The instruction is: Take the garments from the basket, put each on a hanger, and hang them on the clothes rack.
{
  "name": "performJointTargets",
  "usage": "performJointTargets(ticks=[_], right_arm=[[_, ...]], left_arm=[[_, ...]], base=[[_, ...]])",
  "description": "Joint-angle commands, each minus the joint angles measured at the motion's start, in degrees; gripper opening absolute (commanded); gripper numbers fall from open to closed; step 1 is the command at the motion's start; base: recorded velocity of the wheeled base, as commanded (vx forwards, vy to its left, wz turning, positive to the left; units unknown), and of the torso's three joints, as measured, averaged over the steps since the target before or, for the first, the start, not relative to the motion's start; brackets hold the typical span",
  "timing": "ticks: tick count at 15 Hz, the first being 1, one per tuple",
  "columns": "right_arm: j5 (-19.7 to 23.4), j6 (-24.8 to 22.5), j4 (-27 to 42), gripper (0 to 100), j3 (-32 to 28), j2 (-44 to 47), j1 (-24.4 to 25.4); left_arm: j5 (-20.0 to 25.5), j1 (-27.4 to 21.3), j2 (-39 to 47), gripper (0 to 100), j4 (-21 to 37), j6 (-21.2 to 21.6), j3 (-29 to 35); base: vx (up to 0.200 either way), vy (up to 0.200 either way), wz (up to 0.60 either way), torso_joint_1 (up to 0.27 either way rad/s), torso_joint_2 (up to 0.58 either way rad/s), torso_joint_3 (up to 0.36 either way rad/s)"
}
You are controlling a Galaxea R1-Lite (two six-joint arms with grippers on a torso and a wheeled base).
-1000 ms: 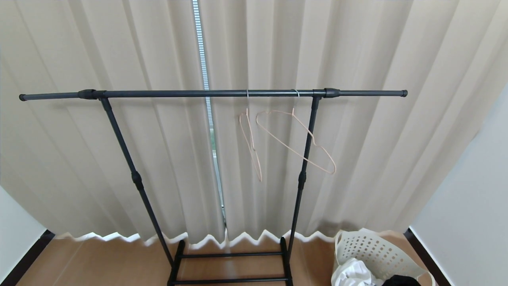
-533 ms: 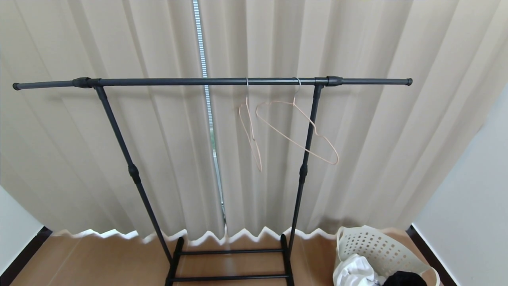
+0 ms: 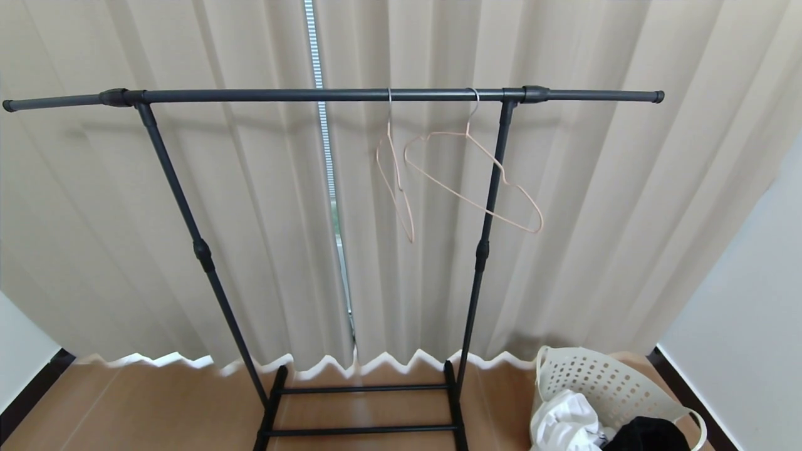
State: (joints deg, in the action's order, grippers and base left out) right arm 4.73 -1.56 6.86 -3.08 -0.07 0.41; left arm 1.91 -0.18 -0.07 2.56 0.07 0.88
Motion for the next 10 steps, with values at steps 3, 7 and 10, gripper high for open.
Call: performJointTargets(ticks=[3,7,10], right_arm=[[0.0,0.0,0.0,100,0.0,0.1,0.0],[0.0,0.0,0.0,100,0.0,0.1,0.0],[0.0,0.0,0.0,100,0.0,0.1,0.0]], left_arm=[[0.0,0.0,0.1,100,0.0,0.0,0.0],[0.1,0.0,0.1,100,0.0,0.0,0.0],[0.0,0.0,0.1,100,0.0,0.0,0.0]], base=[[0.000,0.000,0.00,-0.204,0.55,0.334],[0.000,0.000,0.00,-0.189,0.53,0.337],[0.000,0.000,0.00,-0.165,0.50,0.336]])
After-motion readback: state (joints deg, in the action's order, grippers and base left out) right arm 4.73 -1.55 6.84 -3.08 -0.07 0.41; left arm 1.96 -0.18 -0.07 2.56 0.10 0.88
